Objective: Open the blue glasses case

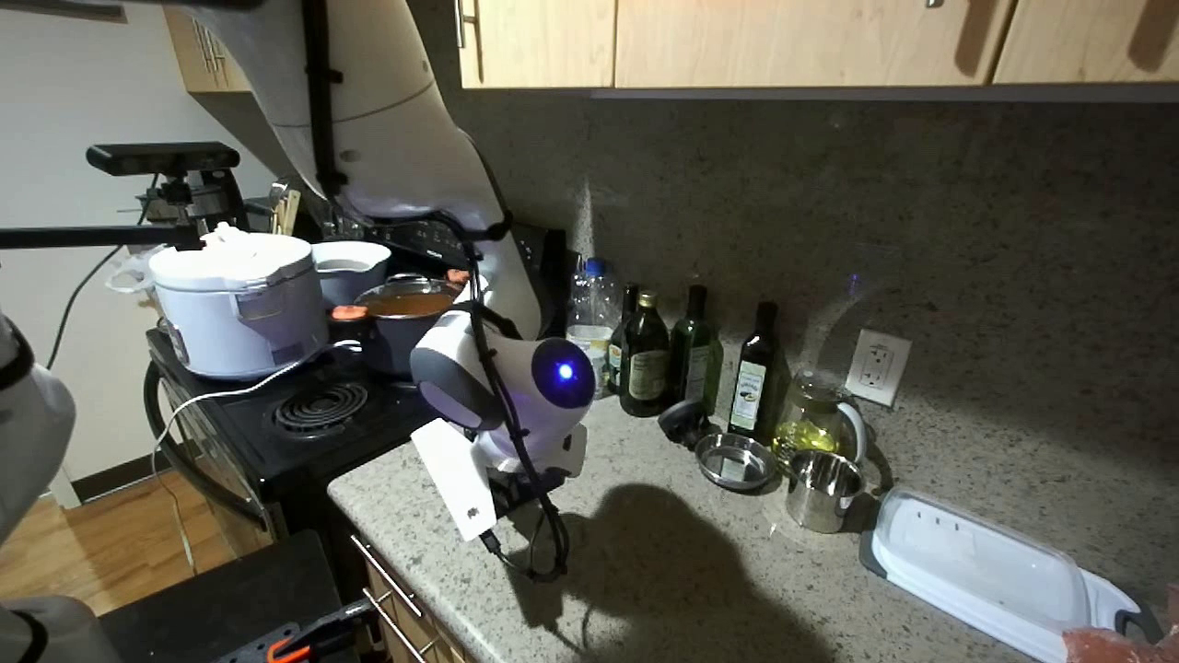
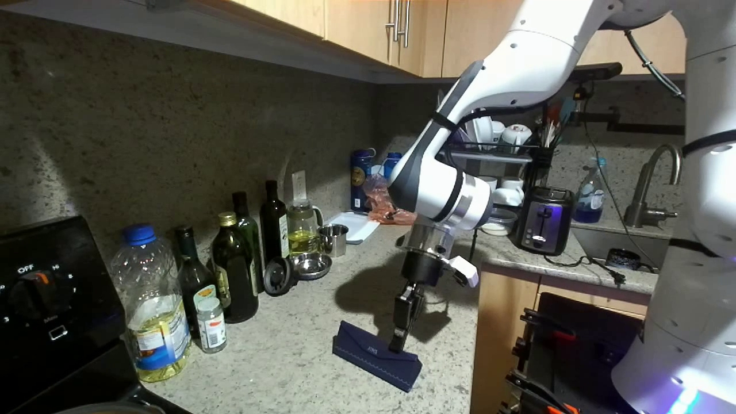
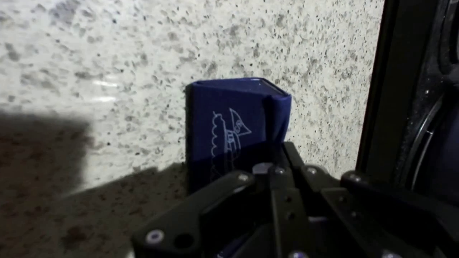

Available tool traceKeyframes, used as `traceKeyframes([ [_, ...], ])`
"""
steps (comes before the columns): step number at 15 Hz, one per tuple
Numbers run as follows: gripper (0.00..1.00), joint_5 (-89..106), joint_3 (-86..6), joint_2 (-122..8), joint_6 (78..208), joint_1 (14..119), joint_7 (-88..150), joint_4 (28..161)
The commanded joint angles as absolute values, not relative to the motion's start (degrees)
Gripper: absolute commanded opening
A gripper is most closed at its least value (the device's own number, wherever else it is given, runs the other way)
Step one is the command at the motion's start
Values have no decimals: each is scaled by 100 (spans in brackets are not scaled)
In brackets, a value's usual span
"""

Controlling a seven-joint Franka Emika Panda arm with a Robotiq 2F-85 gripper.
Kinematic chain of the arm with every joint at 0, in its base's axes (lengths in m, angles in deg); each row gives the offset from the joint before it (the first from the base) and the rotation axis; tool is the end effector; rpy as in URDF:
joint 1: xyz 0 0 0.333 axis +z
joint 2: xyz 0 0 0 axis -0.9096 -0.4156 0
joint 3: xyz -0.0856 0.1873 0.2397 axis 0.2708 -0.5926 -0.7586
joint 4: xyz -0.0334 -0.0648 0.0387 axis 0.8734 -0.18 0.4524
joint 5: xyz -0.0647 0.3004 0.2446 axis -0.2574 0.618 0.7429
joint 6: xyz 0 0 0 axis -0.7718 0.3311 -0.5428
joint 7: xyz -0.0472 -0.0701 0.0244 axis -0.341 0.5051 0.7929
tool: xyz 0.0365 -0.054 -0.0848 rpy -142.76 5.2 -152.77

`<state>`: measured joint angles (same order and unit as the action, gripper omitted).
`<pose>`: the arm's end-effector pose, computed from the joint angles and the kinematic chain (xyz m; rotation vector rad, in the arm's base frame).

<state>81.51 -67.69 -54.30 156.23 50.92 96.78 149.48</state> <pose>0.4048 0.0613 0.1625 -2.5070 -0.1090 -0.0715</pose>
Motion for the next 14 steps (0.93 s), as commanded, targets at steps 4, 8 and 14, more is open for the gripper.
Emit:
traceKeyframes([
  [4,1,9348,-5429,-5585,14602,5907,11861,15018],
  [8,1,9552,-4898,-5768,14032,6135,12607,14996],
  [14,1,9509,-4546,-5657,13836,6367,12748,15081],
])
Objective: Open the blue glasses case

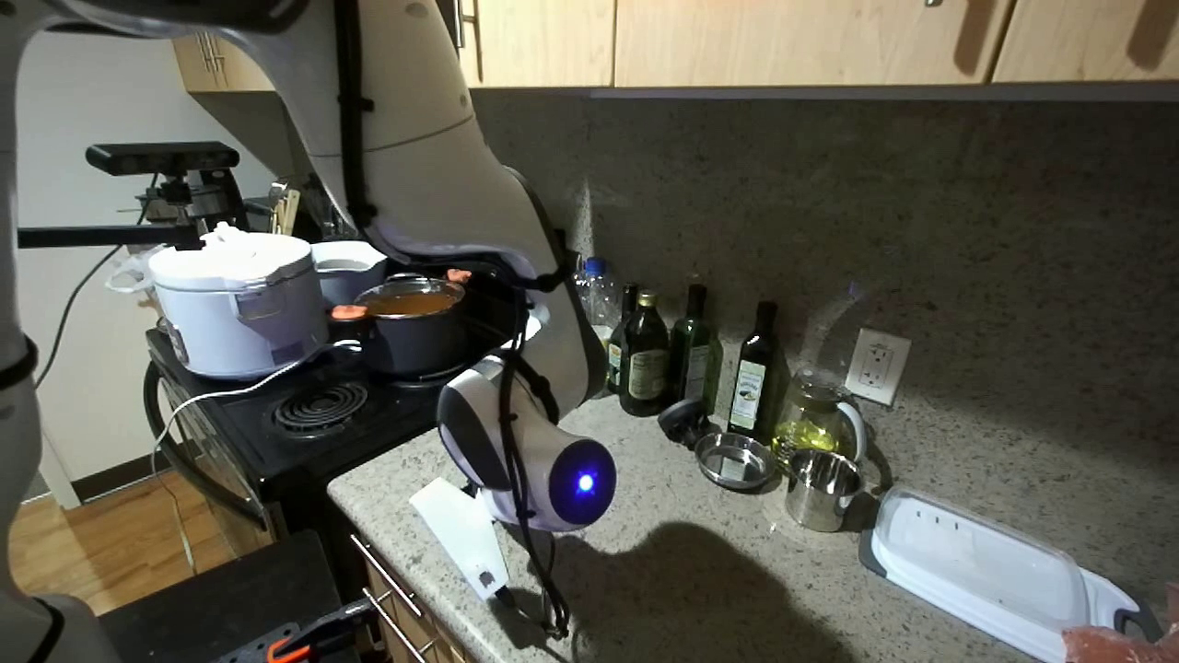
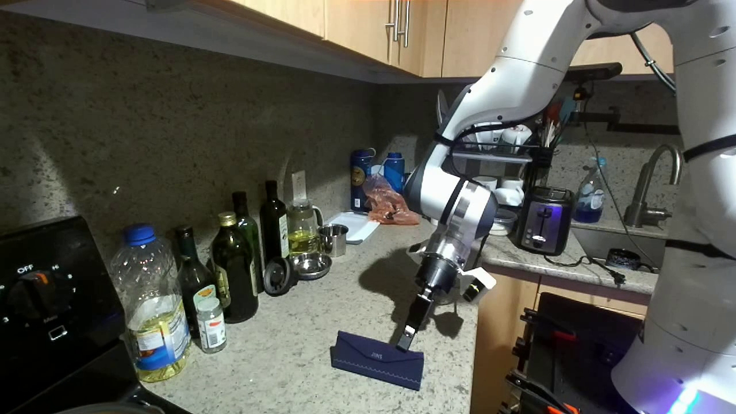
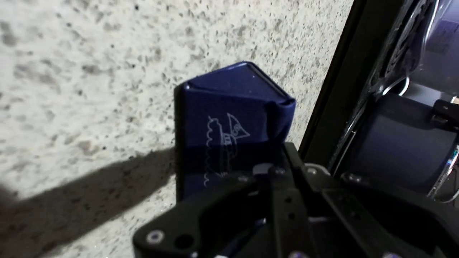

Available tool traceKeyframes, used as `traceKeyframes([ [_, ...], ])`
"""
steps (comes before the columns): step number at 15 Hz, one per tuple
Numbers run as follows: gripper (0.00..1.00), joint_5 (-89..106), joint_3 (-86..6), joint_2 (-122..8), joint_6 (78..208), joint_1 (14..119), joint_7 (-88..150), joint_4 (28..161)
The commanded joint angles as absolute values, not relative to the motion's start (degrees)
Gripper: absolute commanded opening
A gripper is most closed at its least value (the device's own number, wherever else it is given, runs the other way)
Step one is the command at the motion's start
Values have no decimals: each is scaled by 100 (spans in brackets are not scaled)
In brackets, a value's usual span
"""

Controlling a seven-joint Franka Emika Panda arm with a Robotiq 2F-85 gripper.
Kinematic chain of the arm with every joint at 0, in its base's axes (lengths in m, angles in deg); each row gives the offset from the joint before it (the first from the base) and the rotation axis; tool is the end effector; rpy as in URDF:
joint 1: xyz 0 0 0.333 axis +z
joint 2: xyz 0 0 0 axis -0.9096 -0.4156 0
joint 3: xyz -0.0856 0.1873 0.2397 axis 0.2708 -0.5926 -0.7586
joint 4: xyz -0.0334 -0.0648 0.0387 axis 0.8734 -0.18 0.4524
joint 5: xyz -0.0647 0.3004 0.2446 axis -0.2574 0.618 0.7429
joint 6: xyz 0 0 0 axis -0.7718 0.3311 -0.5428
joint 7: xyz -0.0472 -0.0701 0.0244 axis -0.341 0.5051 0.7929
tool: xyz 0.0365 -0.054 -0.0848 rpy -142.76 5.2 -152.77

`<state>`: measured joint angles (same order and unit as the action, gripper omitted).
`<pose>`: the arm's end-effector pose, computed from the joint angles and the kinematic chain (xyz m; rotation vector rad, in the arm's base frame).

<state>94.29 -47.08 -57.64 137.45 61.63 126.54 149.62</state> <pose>0.3847 0.0253 0.1313 -2.2326 -0.2877 -0.2500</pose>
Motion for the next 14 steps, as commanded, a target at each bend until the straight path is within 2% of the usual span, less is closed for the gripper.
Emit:
traceKeyframes([
  [1,1,9515,-4552,-5567,13975,6445,12671,15119],
  [14,1,9523,-4411,-5205,14138,6552,12735,15230],
])
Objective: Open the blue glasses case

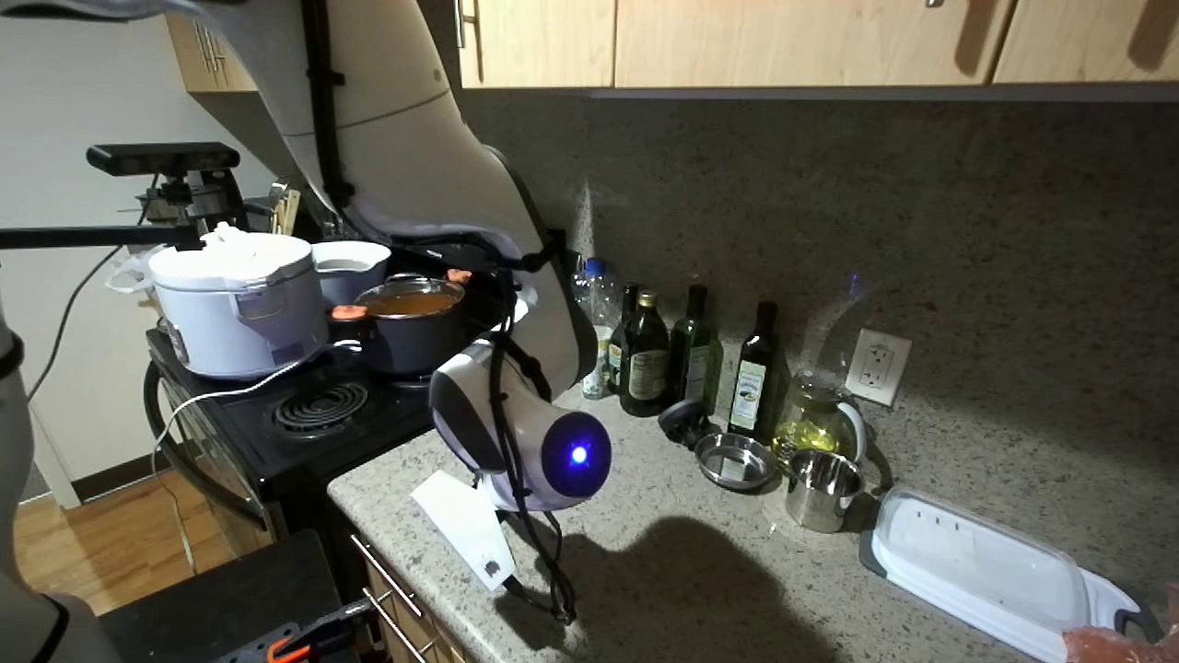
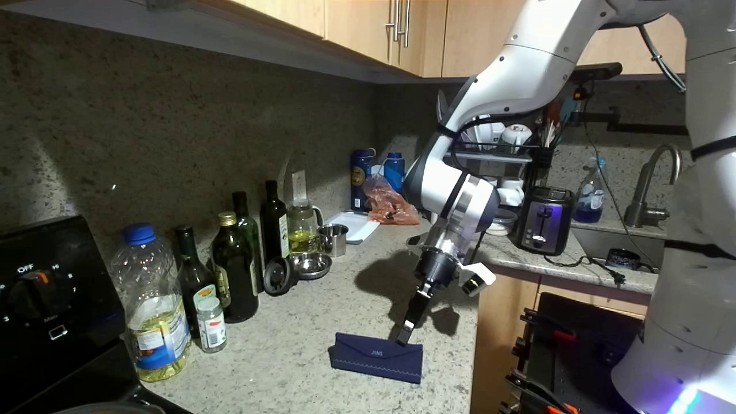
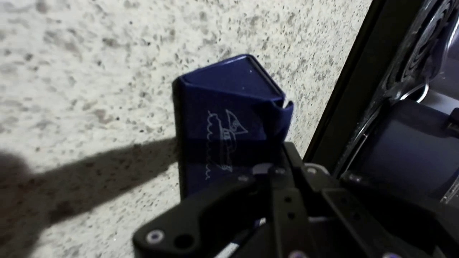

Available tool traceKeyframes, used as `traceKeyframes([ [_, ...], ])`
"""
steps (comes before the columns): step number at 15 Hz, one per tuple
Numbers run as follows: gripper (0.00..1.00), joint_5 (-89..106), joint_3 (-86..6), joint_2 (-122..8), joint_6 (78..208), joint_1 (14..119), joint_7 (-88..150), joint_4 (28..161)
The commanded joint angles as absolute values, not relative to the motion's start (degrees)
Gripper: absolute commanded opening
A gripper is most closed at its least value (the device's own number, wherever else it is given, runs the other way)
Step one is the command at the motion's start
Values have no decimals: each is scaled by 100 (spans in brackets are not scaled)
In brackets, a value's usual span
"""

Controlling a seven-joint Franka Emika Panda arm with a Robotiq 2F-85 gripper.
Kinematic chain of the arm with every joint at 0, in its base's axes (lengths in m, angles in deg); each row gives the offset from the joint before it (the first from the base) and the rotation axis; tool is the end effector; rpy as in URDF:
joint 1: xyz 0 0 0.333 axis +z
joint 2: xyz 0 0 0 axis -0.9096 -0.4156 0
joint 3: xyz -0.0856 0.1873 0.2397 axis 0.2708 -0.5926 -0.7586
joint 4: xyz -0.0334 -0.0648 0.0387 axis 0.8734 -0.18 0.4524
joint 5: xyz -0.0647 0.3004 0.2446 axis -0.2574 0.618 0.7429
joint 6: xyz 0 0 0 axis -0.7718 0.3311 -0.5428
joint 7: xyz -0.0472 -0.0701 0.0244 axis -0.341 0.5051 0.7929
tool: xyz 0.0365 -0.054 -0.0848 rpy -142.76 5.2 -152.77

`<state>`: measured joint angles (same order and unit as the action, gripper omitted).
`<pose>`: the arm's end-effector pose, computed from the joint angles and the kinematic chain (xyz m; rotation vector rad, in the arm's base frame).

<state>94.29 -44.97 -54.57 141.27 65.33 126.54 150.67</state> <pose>0.3871 0.0253 0.1462 -2.3013 -0.3372 -0.2863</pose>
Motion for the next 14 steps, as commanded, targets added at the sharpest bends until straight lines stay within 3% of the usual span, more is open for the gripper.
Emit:
traceKeyframes([
  [1,1,9514,-4400,-5169,14156,6562,12709,15244],
  [14,1,9388,-4609,-4023,14734,6880,12400,15622],
])
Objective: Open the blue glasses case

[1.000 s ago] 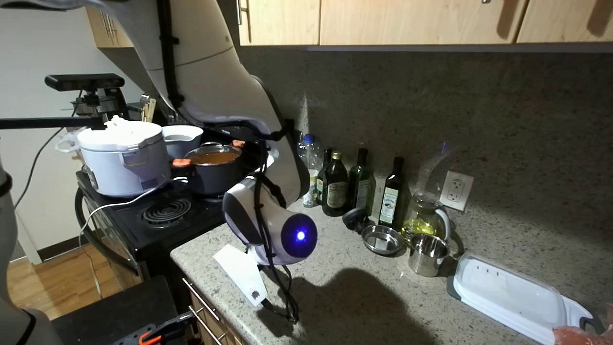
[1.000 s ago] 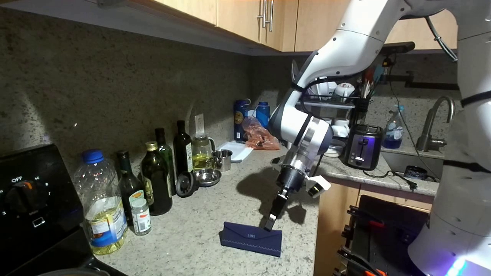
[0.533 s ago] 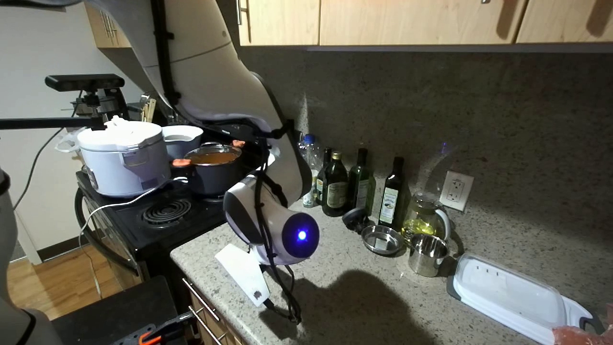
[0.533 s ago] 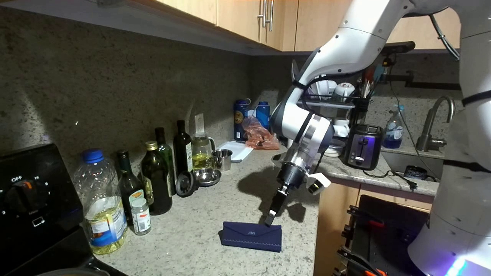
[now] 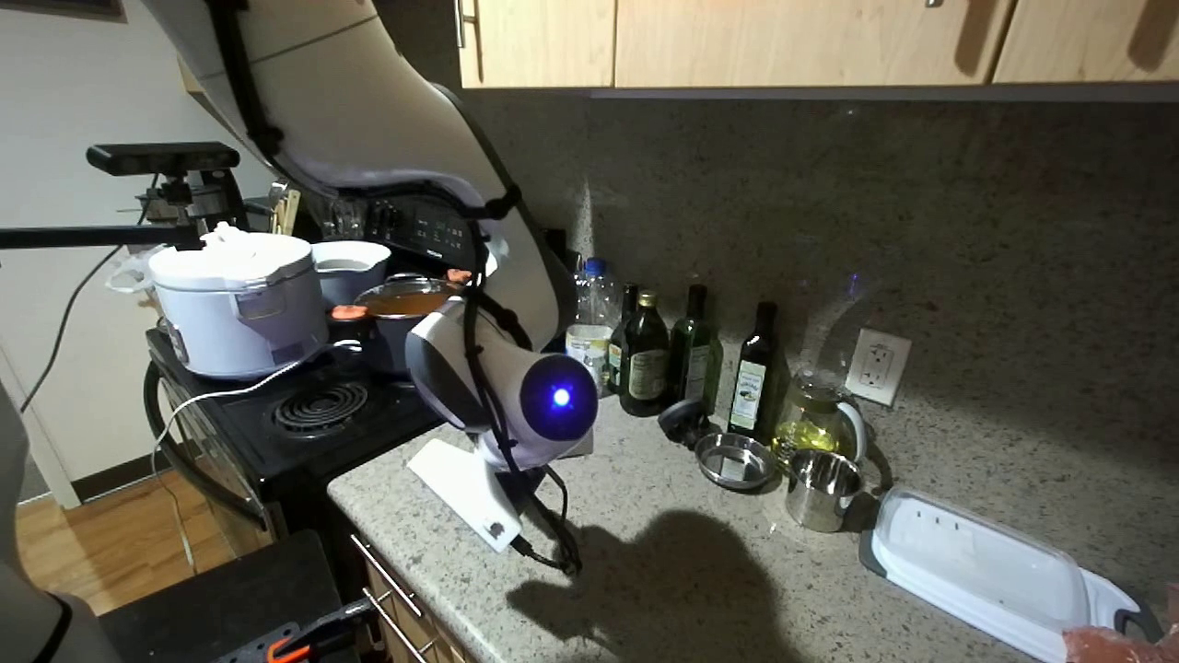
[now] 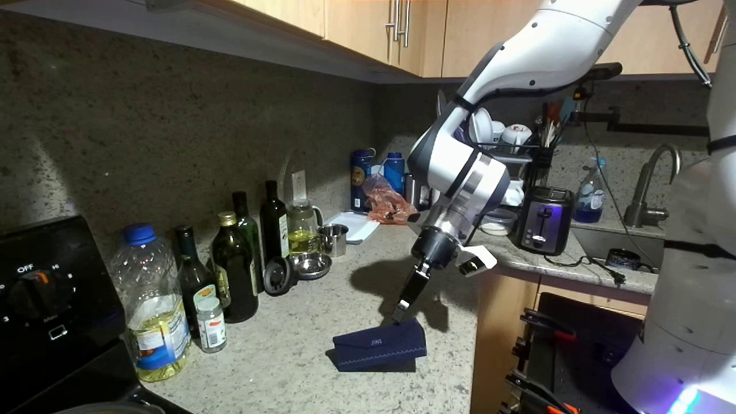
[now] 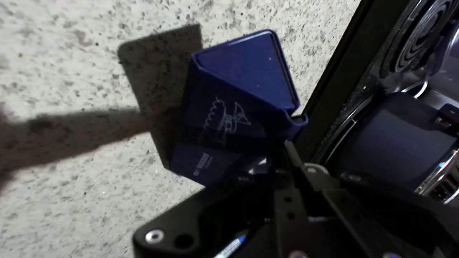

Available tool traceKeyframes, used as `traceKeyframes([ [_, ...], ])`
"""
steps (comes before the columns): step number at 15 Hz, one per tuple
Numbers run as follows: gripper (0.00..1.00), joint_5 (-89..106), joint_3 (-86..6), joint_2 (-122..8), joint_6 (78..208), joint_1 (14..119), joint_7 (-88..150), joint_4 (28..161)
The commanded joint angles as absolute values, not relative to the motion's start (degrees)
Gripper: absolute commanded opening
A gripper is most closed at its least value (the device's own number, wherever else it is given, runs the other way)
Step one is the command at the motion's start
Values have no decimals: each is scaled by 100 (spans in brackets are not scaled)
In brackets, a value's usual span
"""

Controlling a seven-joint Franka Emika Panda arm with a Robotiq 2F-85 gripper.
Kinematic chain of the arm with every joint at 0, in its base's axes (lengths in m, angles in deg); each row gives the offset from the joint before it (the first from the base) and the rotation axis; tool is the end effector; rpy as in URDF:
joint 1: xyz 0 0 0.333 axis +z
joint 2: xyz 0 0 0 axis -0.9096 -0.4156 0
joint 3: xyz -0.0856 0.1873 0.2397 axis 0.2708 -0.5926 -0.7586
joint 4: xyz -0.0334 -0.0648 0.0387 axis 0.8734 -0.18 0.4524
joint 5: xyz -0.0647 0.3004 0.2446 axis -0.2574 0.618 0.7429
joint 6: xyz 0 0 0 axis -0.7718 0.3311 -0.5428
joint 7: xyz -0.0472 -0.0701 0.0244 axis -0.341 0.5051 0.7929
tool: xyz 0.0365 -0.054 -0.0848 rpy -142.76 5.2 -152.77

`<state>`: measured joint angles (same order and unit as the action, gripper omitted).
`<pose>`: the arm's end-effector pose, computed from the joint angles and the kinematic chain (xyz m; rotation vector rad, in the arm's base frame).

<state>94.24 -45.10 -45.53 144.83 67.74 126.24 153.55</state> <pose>0.3899 0.0338 0.1942 -2.3399 -0.4303 -0.4035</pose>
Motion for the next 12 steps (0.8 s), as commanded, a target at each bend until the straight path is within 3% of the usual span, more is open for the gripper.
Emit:
traceKeyframes([
  [1,1,9383,-4633,-3941,14796,6903,12384,15648],
  [11,1,8973,-5060,-4197,15556,7212,11654,15348],
  [12,13,8853,-5173,-4267,15836,7320,11377,15289],
])
